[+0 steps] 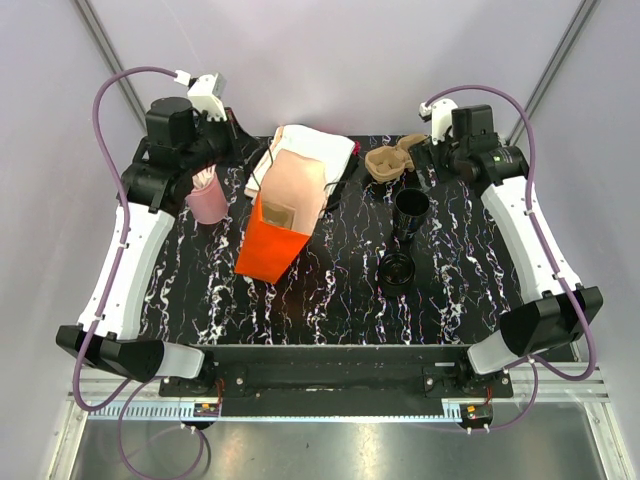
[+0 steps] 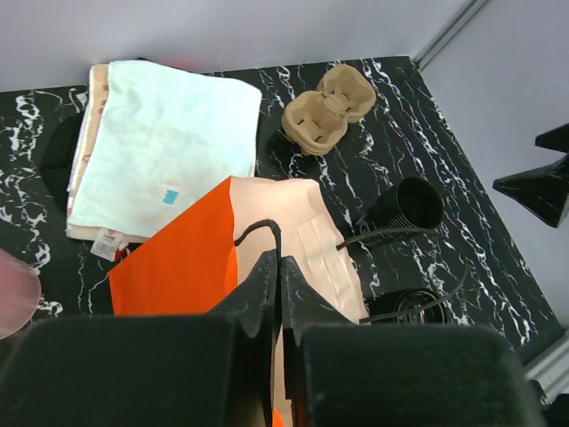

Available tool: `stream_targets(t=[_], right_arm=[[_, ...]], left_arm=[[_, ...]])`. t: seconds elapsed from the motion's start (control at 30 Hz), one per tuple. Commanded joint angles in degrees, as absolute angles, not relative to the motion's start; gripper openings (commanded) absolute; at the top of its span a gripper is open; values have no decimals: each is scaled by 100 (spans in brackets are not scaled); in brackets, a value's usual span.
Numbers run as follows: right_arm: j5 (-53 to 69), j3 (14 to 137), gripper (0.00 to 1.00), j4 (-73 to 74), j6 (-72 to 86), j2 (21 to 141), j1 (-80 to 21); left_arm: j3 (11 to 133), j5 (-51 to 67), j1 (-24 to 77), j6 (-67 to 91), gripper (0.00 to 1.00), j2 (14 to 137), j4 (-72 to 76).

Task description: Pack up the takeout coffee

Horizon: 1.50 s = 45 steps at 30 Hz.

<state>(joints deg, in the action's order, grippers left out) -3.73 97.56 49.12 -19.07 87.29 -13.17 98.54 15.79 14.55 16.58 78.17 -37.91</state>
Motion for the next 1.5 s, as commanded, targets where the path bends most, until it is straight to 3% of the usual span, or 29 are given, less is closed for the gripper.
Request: stream_targets(t=[0.0,0.27,0.53,0.63,0.9,1.47], right_arm=[[-264,9984,96,4676,-1784,8684,-1248],[-369,9870,92,4693,-1854,8798,-1143],[-115,9492,84,4685,-1863,9044,-923],[-27,9378,83,4676,-1855,9149,-896],[-18,9202,83,4632,-1837,9141,-870],[184,9185,83,4623,-1802,9088,-870]], left_arm=[[10037,1899,1441,1784,0,7691,-3621],[9694,1582,1415,1424,0,7541,-3717],[9475,1152,1380,1020,15,7427,-3806],[9439,1011,1362,950,15,7383,-3788],[9431,485,1257,765,0,7330,-3744],[9291,-272,352,211,0,7207,-3542]])
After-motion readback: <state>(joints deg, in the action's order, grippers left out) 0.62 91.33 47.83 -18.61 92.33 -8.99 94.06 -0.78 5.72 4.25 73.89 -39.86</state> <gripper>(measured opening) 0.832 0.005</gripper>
